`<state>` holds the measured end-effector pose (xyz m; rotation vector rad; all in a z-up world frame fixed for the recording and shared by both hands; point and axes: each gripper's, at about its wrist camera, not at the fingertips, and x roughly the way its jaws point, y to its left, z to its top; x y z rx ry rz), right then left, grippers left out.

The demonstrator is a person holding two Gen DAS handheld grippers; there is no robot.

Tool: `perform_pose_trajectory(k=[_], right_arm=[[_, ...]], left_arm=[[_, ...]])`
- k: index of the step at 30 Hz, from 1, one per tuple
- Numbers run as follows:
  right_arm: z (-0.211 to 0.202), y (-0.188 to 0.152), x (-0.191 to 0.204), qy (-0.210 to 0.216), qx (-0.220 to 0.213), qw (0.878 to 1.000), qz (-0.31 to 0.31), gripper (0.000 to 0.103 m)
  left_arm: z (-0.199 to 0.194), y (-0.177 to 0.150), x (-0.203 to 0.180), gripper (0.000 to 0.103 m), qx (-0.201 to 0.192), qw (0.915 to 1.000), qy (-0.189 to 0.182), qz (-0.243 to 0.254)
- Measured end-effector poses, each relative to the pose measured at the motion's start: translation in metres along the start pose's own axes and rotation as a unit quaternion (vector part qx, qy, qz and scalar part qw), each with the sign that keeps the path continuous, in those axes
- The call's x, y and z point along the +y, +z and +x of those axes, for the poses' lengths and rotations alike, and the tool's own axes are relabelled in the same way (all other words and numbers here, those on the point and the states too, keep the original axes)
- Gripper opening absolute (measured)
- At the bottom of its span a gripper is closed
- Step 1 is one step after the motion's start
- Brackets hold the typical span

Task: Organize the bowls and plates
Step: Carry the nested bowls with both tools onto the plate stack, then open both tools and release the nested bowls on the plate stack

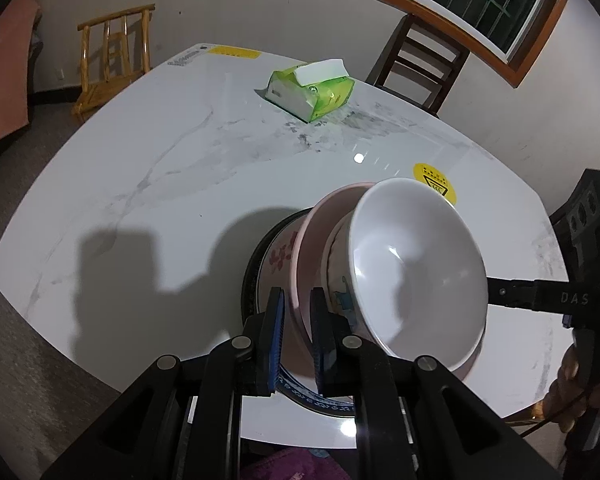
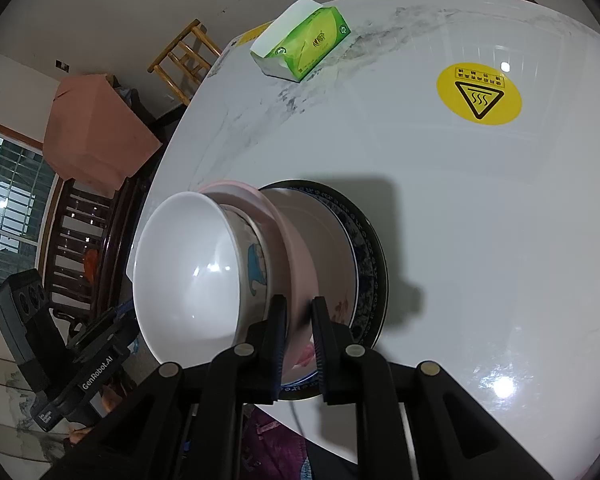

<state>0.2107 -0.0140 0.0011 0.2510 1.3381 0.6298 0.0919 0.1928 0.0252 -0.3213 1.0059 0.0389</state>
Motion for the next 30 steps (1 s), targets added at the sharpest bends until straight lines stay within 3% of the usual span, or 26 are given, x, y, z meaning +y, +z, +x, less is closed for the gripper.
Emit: perform_pose_trajectory(k=[7, 20, 30], right_arm=[[0.0, 0.0, -0.002, 0.005, -0.001, 1.0, 0.004, 0.015], [-0.004, -0.005, -0.021, 0.035, -0.008, 0.999, 0.023, 0.016], [-0.002, -0.001, -0.021, 0.037, -0.011, 0.999, 0.02, 0.016]], left_arm=[[0.0, -0.001, 0.0, 0.019, -0.009, 0.9998, 0.018, 0.007], [-0.002, -0.008, -0.005, 0.05, -0.026, 0.9979, 0.055, 0.021], [-0.005, -0.008, -0.004, 0.058, -0.037, 0.9969, 0.068, 0.015]])
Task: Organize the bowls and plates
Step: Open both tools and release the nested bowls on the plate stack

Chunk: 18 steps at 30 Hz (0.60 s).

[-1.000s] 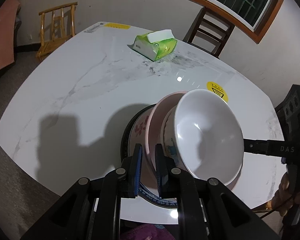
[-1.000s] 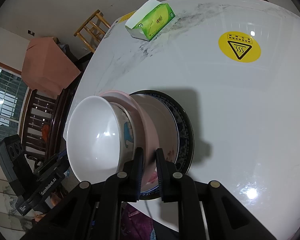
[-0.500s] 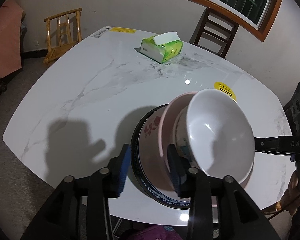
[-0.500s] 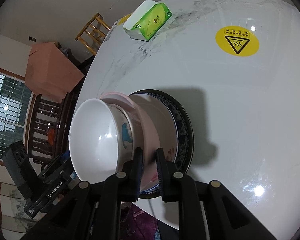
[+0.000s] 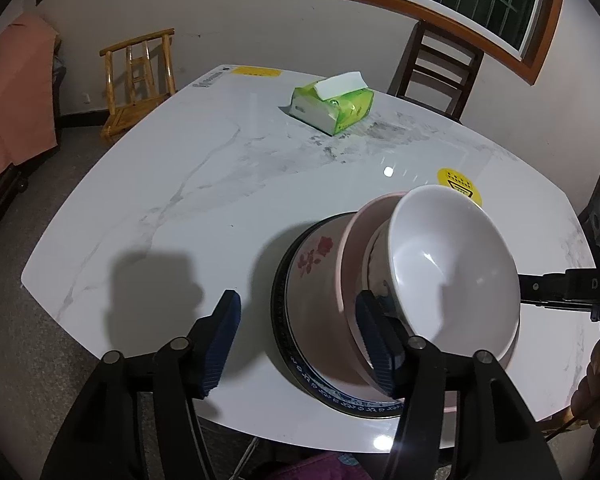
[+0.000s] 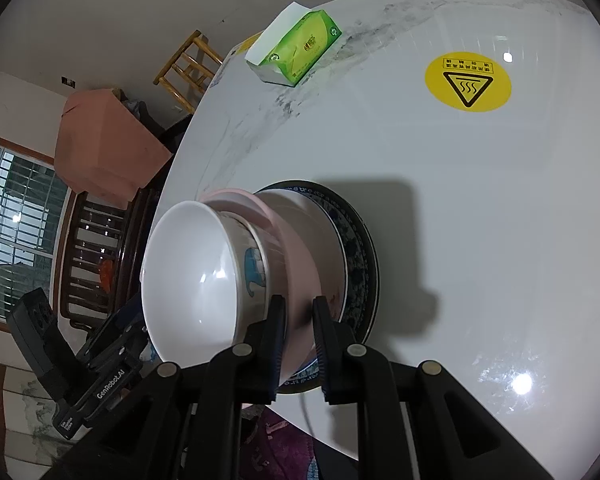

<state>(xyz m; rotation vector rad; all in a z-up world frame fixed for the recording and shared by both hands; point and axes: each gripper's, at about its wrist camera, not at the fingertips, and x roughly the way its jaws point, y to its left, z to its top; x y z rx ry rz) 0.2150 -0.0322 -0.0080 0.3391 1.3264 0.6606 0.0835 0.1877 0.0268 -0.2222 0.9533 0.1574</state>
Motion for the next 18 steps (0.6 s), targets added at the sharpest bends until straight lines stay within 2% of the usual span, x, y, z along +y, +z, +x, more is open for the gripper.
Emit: perform_pose_trajectory(k=[3, 4, 5, 6, 14, 18], right_arm=[[-0.006, 0.001, 0.001, -0.004, -0.013, 1.0, -0.009, 0.017], [-0.008, 0.001, 0.004, -0.01, -0.021, 1.0, -0.016, 0.019], [-0.011, 0.002, 0.005, -0.012, -0.026, 0.999, -0.02, 0.027], [-0.013, 0.002, 0.006, -0.014, -0.031, 0.999, -0.023, 0.028], [-0.027, -0.007, 0.008, -0.024, -0.052, 0.998, -0.034, 0.028], [-0.031, -0.021, 0.015, -0.076, -0.059, 0.993, -0.063, 0.028]], left_arm=[[-0.001, 0.0, -0.001, 0.059, -0.003, 1.0, 0.002, 0.002], [-0.001, 0.0, -0.001, 0.059, -0.005, 1.0, 0.003, 0.002], [-0.002, 0.0, -0.001, 0.06, -0.006, 1.0, 0.003, 0.003], [-0.003, 0.0, -0.002, 0.06, -0.007, 1.0, 0.005, 0.004], [-0.01, 0.002, 0.004, 0.062, -0.014, 0.9998, -0.008, -0.006], [-0.022, 0.004, 0.007, 0.066, -0.033, 0.9994, -0.005, -0.008]])
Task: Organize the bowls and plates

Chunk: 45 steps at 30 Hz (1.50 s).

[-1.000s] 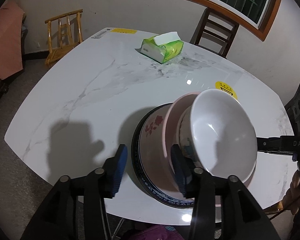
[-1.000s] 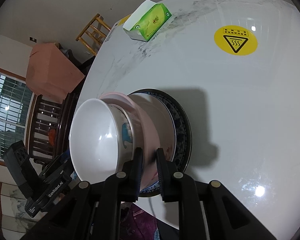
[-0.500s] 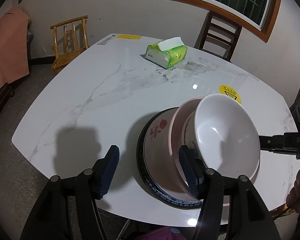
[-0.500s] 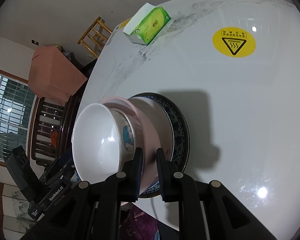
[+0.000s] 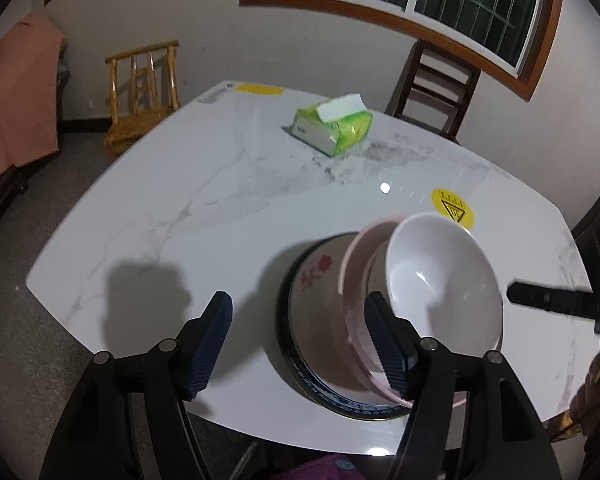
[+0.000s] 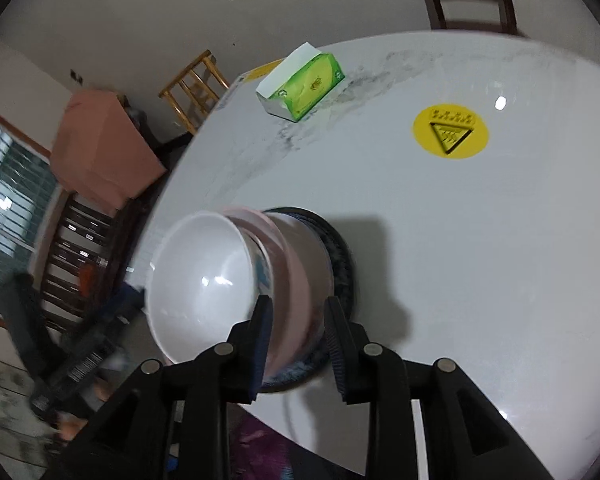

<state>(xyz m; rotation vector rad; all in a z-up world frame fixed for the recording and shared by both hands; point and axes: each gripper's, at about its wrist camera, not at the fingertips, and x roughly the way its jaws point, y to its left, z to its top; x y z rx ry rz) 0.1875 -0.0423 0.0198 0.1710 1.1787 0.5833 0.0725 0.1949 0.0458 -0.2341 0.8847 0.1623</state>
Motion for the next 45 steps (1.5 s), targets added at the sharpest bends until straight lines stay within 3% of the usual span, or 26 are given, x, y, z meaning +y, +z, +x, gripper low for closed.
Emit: perform_pose_trajectory(k=[11, 16, 21, 28, 30, 32, 33, 35, 37, 40, 43, 45], right_arm=[[0.014, -0.004, 0.011, 0.015, 0.019, 1.0, -0.008, 0.028], [0.022, -0.005, 0.002, 0.047, 0.03, 0.998, -0.002, 0.028], [-0.001, -0.006, -0.027, 0.067, -0.014, 0.997, 0.028, 0.028], [-0.053, -0.031, -0.056, -0.007, -0.105, 0.994, 0.017, 0.028], [-0.068, -0.049, -0.045, -0.048, -0.16, 0.986, -0.009, 0.028], [-0.082, -0.077, -0.026, -0.095, -0.246, 0.964, -0.039, 0.028], [-0.084, -0.087, -0.019, -0.107, -0.272, 0.955, -0.05, 0.035], [-0.084, -0.102, -0.012, -0.115, -0.298, 0.946, -0.054, 0.051], [-0.081, -0.113, -0.008, -0.102, -0.302, 0.947, -0.047, 0.053], [-0.082, -0.121, 0.0, -0.107, -0.309, 0.944, -0.05, 0.053], [-0.094, -0.128, 0.022, -0.134, -0.338, 0.927, -0.094, 0.053], [-0.103, -0.135, 0.039, -0.15, -0.378, 0.905, -0.126, 0.054]], left_arm=[[0.006, -0.005, 0.009, 0.068, 0.007, 0.9999, 0.01, -0.001], [0.008, -0.006, 0.01, 0.07, 0.01, 0.9999, 0.005, -0.005], [0.006, -0.009, 0.014, 0.07, 0.012, 0.9998, 0.002, -0.015], [-0.009, -0.016, 0.009, 0.07, -0.038, 0.9991, 0.014, -0.011], [-0.019, -0.025, 0.007, 0.07, -0.066, 0.9977, 0.015, -0.011], [-0.028, -0.033, 0.001, 0.073, -0.095, 0.9952, 0.023, -0.005], [-0.034, -0.039, -0.005, 0.075, -0.117, 0.9927, 0.028, 0.002], [-0.042, -0.048, -0.018, 0.085, -0.154, 0.9868, 0.039, 0.032], [-0.044, -0.053, -0.031, 0.095, -0.166, 0.9827, 0.051, 0.065], [-0.048, -0.062, -0.046, 0.096, -0.188, 0.9758, 0.042, 0.104], [-0.051, -0.068, -0.053, 0.098, -0.193, 0.9738, 0.012, 0.12], [-0.053, -0.071, -0.053, 0.098, -0.193, 0.9737, -0.012, 0.121]])
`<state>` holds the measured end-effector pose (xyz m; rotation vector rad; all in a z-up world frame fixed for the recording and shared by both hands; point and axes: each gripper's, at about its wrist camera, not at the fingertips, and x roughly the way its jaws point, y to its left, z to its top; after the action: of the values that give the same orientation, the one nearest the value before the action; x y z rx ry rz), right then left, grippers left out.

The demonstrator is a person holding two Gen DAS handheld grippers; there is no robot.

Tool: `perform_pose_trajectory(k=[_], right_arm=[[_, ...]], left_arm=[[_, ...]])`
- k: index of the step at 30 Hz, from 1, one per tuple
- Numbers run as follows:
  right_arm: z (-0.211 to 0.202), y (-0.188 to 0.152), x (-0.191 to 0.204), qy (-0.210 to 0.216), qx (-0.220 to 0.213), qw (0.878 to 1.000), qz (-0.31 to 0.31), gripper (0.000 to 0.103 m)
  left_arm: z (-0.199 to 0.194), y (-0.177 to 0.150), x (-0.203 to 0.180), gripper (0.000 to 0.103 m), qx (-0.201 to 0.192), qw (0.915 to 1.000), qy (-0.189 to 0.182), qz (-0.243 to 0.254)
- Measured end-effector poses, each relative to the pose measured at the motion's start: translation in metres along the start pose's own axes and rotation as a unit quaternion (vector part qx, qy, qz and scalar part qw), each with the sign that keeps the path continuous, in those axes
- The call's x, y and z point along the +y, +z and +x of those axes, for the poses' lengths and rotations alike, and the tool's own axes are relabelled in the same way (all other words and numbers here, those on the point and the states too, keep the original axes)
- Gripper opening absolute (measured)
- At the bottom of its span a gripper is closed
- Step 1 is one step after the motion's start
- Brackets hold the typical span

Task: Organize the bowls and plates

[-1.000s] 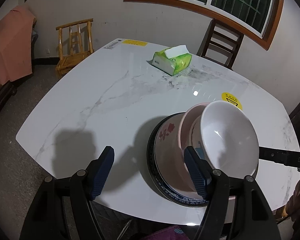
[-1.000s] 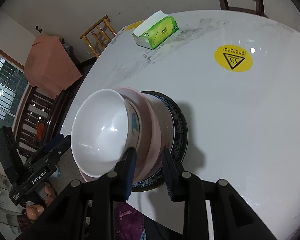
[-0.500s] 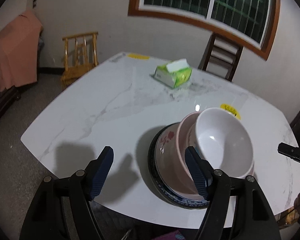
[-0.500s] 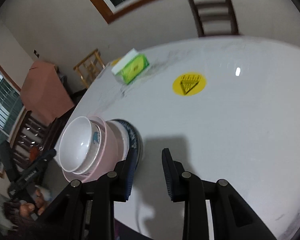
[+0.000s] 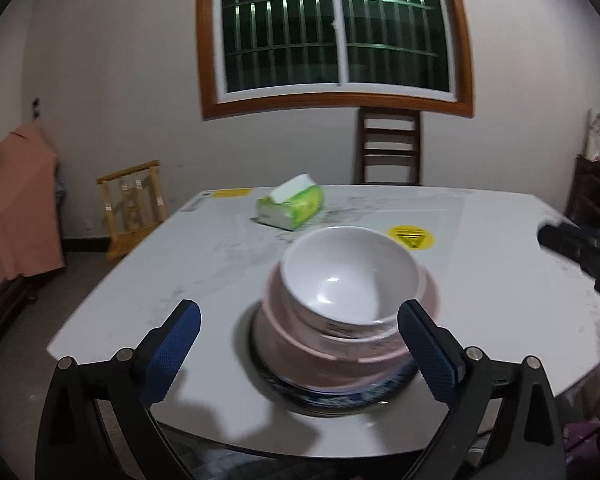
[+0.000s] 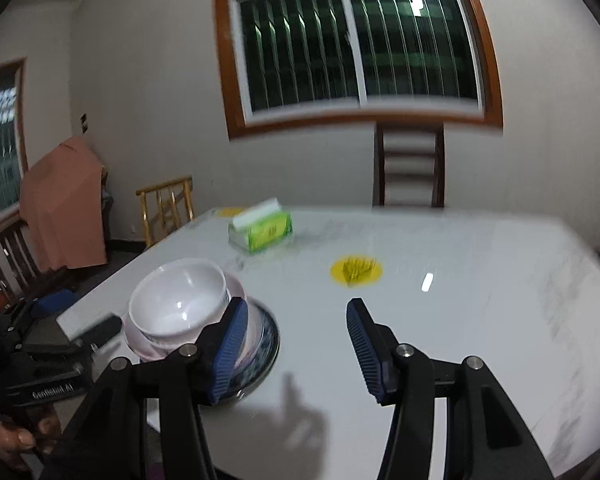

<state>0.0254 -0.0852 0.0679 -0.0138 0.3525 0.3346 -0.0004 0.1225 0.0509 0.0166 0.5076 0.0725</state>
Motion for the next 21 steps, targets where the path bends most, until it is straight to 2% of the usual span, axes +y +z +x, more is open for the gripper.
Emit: perform_pose_trajectory(k=[1, 2, 3, 8, 12, 16, 21], right_arm=[[-0.008, 0.001, 0.005, -0.006, -0.025, 1.0, -0.011, 0.058], [-0.014, 0.001, 0.01, -0.009, -0.047, 0.999, -0.019, 0.069], [-0.017, -0.001, 0.015, 0.0, -0.05, 0.998, -0.023, 0.078], [-0.014, 0.0, 0.03, -0.006, -0.019, 0.999, -0.034, 0.078], [-0.019, 0.0, 0.039, -0.016, -0.03, 0.998, -0.044, 0.078], [-0.02, -0.002, 0.043, -0.01, -0.028, 0.999, -0.033, 0.078], [-0.023, -0.007, 0.049, -0.002, -0.027, 0.999, -0.039, 0.078]], left_arm=[[-0.001, -0.001, 0.0, 0.098, -0.001, 1.0, -0.005, 0.0], [-0.001, 0.0, -0.001, 0.098, 0.0, 1.0, -0.007, 0.001], [0.0, -0.001, -0.002, 0.098, 0.002, 0.9999, -0.01, 0.006], [0.004, -0.006, 0.0, 0.099, 0.017, 0.9997, -0.019, 0.003], [0.0, -0.008, 0.002, 0.099, 0.005, 0.9999, -0.015, 0.0], [-0.009, -0.01, -0.002, 0.102, -0.011, 0.9998, 0.007, 0.013], [-0.013, -0.01, -0.005, 0.103, -0.018, 0.9997, -0.003, 0.018]])
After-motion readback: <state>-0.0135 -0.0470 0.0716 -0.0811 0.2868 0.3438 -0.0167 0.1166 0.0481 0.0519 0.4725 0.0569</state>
